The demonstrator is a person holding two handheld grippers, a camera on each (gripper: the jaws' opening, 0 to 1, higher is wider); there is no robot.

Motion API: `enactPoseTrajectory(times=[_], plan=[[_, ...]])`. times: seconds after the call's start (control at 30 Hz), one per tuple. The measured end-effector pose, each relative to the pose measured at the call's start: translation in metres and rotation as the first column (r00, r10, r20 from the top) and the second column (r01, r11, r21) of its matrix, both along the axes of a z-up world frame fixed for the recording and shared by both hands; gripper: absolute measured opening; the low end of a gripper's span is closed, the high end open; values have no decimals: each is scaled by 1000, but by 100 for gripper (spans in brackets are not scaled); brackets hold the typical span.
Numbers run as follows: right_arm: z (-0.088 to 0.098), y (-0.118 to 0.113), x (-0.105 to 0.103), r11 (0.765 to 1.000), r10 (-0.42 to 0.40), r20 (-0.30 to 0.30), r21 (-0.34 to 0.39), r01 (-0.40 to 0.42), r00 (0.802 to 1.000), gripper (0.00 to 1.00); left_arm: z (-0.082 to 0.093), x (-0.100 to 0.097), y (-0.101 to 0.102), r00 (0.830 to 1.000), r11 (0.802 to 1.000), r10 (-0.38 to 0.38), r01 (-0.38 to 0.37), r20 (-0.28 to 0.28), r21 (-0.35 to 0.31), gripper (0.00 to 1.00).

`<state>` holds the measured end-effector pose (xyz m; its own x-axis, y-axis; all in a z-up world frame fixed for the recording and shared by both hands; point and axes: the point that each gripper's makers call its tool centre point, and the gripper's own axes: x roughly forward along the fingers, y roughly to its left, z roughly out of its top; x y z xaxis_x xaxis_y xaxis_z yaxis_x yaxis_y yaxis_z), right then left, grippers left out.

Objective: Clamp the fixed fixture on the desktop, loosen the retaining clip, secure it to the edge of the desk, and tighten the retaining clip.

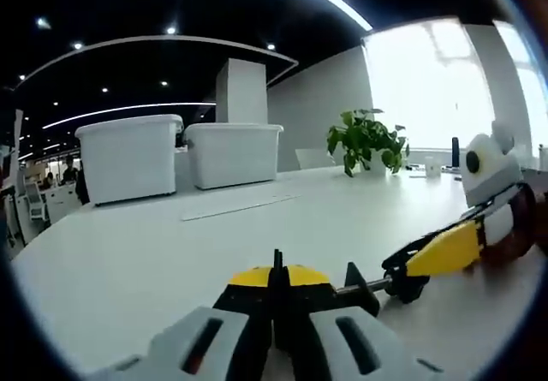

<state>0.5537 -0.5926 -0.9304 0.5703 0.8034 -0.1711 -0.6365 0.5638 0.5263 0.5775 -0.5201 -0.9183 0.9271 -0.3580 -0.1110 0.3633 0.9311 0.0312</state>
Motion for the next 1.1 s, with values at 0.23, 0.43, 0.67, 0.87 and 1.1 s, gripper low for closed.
enactPoseTrajectory(times=[0.23, 0.43, 0.67, 0.87, 1.1], plan=[[6, 0, 0, 991, 68, 120, -118, -54, 990, 18, -1, 1, -1, 1000, 1000, 8, -8, -6, -1, 4], [15, 10, -16, 868, 284, 583, -493, 54, 761, 18, -3, 3, -1, 1000, 999, 13, -14, -22, -35, 4], [12, 14, -29, 748, 458, 733, -623, 228, 502, 18, -3, 4, -1, 1000, 999, 17, -18, -22, -36, 4], [11, 17, -33, 675, 536, 751, -655, 339, 386, 18, -3, 6, 0, 1000, 999, 18, -19, -25, -45, 4], [15, 13, -33, 673, 516, 730, -669, 315, 449, 18, -4, 5, -2, 1000, 999, 10, -12, -27, -51, 4]])
